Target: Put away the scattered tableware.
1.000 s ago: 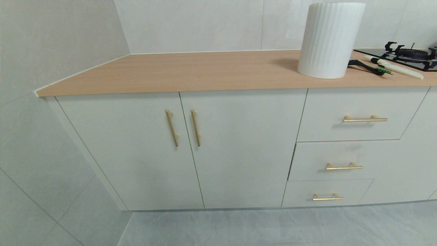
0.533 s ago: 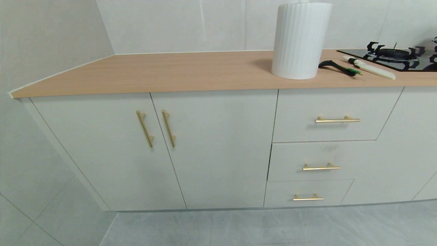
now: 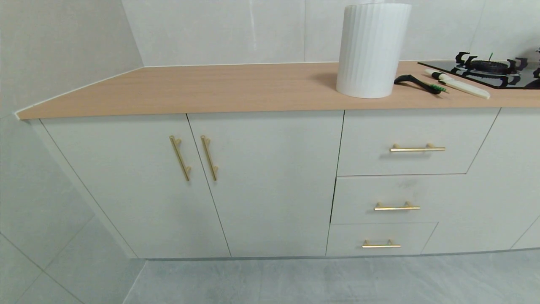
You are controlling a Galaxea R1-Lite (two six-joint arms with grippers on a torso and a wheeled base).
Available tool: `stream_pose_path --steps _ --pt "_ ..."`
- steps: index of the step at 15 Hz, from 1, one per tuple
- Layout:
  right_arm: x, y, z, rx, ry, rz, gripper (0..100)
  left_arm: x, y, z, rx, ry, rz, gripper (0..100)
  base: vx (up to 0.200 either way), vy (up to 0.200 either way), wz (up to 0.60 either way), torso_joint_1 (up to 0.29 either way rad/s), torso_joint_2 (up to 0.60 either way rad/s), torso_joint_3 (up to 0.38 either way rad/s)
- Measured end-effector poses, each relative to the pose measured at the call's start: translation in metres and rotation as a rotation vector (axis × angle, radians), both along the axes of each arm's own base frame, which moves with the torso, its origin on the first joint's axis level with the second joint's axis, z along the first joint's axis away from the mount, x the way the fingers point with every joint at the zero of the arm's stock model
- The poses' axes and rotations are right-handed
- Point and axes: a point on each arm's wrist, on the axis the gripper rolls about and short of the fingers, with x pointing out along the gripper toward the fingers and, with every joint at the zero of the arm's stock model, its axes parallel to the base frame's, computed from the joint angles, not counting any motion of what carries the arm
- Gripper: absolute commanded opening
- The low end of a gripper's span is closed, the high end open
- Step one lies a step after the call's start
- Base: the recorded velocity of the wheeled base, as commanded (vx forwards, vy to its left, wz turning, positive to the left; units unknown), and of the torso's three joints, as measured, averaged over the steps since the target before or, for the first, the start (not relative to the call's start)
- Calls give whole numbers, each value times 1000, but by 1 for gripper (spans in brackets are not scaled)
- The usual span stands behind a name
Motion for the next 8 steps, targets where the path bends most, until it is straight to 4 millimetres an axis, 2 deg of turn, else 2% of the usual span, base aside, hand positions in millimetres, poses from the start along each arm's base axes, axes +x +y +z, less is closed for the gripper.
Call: stream_pose_path --steps 1,4,8 --pt "0 0 0 0 0 1 100 0 0 0 0 0 0 100 0 0 0 0 0 0" --pt "0 0 0 0 0 0 100 0 0 0 0 0 0 100 200 0 0 1 2 2" --pt "0 0 0 0 0 0 100 0 0 0 0 0 0 100 0 0 0 0 0 0"
